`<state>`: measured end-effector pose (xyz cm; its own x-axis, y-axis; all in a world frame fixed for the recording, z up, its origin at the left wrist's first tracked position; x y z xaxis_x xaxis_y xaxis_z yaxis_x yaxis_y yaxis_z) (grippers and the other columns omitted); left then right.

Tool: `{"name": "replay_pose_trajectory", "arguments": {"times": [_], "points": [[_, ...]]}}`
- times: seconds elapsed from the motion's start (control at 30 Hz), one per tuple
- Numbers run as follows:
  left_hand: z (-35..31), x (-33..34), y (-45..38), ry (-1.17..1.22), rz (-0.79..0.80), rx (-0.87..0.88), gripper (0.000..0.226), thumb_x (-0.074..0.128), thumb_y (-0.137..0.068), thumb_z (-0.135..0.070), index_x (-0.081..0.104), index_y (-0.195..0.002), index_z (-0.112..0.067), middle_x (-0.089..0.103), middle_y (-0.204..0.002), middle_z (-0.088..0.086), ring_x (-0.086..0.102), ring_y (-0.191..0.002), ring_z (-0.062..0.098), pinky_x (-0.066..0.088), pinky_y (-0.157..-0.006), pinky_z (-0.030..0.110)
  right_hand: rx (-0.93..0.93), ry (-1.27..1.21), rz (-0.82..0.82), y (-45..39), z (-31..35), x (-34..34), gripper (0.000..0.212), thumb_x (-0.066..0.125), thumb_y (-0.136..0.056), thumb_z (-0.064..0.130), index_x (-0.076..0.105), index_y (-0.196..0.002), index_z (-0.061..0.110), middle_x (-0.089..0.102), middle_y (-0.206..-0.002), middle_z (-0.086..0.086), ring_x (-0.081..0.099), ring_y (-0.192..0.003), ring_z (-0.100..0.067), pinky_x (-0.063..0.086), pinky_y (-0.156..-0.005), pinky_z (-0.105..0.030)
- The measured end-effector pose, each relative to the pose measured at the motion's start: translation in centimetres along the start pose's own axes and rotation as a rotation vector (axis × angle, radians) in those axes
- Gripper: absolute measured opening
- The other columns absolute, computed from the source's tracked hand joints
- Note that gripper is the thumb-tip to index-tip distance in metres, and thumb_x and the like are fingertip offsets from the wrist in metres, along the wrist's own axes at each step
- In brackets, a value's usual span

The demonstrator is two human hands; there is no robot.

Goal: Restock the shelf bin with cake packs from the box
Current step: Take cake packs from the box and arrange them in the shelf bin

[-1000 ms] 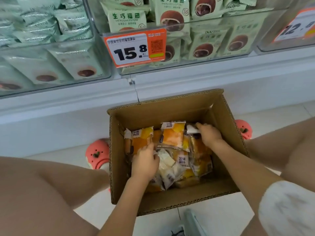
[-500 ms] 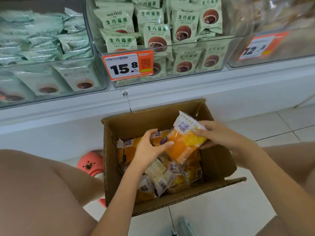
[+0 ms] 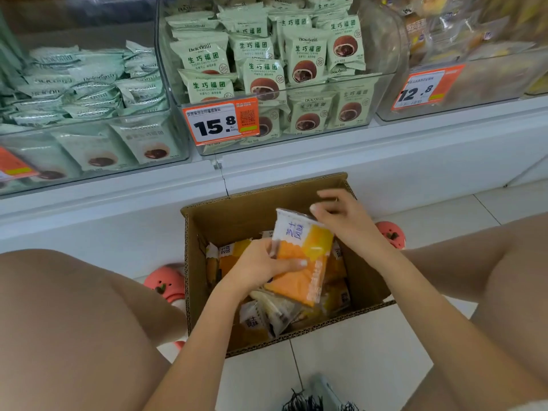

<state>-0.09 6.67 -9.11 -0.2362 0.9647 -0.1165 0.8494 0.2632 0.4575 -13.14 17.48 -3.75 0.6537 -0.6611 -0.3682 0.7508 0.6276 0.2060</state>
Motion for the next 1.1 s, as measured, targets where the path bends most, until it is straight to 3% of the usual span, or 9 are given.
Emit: {"name": "replay_pose_trajectory", "arguments": {"times": [0.1,0.17,0.33,0.53,0.73,0.87,0.93,1.0,1.1], "points": [[-0.2,1.0,0.1,-0.238,0.049,0.025,0.059,0.084,-0.058,-0.050,0.065,-0.095,-0.008,0.072,-0.090,0.002,0.068,-0.083,0.016,0.055,-0.079,0.035,-0.296,0.378,0.111,-0.2,3.2,1.3,0.040,0.064,-0.083,0.044,0.055,-0.121,0.035,0.060,-0.115,0.017,0.055,-0.105,0.001,0.042,-0.088,-0.020],[-0.4,1.4,0.2,-0.295,0.052,0.040,0.073,0.082,-0.050,-0.058,0.063,-0.098,-0.007,0.069,-0.094,0.001,0.063,-0.088,0.012,0.051,-0.080,0.035,-0.285,0.398,0.237,-0.2,3.3,2.8,0.022,0.062,-0.086,0.039,0.067,-0.103,0.026,0.066,-0.095,0.013,0.060,-0.087,0.001,0.047,-0.077,-0.019],[-0.8,1.5,0.5,-0.346,0.051,0.024,0.090,0.080,-0.043,-0.064,0.061,-0.108,-0.005,0.069,-0.103,0.011,0.065,-0.094,0.025,0.053,-0.087,0.045,-0.230,0.264,0.135,-0.5,2.1,3.2,0.017,0.063,-0.088,0.027,0.068,-0.076,0.018,0.059,-0.058,0.008,0.054,-0.053,0.001,0.038,-0.052,-0.010],[-0.4,0.1,0.8,-0.236,0.124,-0.049,0.058,0.085,-0.063,-0.038,0.066,-0.105,-0.004,0.071,-0.099,0.014,0.069,-0.092,0.028,0.054,-0.088,0.045,-0.072,0.029,0.062,-1.0,1.1,1.4,0.018,0.061,-0.090,0.031,0.075,-0.082,0.022,0.072,-0.085,0.004,0.063,-0.086,-0.004,0.048,-0.077,-0.022],[-2.1,-4.0,1.7,0.284,-0.146,0.053,0.022,0.067,-0.080,-0.031,0.066,-0.090,-0.011,0.070,-0.077,0.003,0.069,-0.066,0.013,0.054,-0.058,0.022,0.133,-0.217,0.017,-1.0,-0.2,-0.1,0.024,0.052,-0.095,0.033,0.071,-0.091,0.019,0.070,-0.084,0.001,0.066,-0.082,-0.014,0.054,-0.069,-0.028],[-3.8,-5.4,2.5,0.213,-0.365,0.157,0.029,0.049,-0.095,-0.040,0.065,-0.082,-0.019,0.061,-0.056,-0.006,0.061,-0.053,0.009,0.047,-0.048,0.017,-0.143,0.078,-0.080,-1.3,2.7,-0.8,0.018,0.058,-0.093,0.017,0.063,-0.109,0.018,0.068,-0.104,0.000,0.063,-0.098,-0.012,0.055,-0.085,-0.033],[-5.4,-5.8,3.0,0.069,-0.467,0.268,0.029,0.048,-0.096,-0.037,0.068,-0.083,-0.021,0.063,-0.058,-0.005,0.059,-0.055,0.009,0.047,-0.051,0.020,-0.342,0.282,0.022,-1.3,6.0,0.1,0.040,0.065,-0.087,0.024,0.055,-0.126,0.023,0.062,-0.122,0.004,0.057,-0.112,-0.007,0.046,-0.097,-0.027],[-7.2,-6.2,3.4,-0.030,-0.551,0.377,0.029,0.050,-0.096,-0.034,0.069,-0.077,-0.022,0.063,-0.063,0.005,0.054,-0.058,0.014,0.043,-0.055,0.028,-0.309,0.343,0.283,-1.2,8.1,2.1,0.058,0.072,-0.078,0.038,0.050,-0.131,0.031,0.058,-0.129,0.008,0.055,-0.115,-0.005,0.044,-0.098,-0.026],[-11.4,-6.5,4.5,-0.137,-0.614,0.530,0.027,0.054,-0.095,-0.027,0.068,-0.075,-0.017,0.060,-0.059,-0.006,0.049,-0.054,0.000,0.039,-0.053,0.020,-0.292,0.502,0.469,-0.9,11.1,3.2,0.054,0.077,-0.075,0.036,0.056,-0.123,0.022,0.061,-0.098,0.014,0.054,-0.084,0.010,0.042,-0.075,-0.014]]}}
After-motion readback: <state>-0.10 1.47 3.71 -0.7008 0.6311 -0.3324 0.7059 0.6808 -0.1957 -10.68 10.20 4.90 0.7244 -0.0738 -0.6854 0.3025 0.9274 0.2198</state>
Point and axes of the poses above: each hand's wrist, its own y-axis away from the middle knuckle, its own x-axis out of the palm, z = x × y, the point moved 7 cm from there along -y, towards the middle knuckle
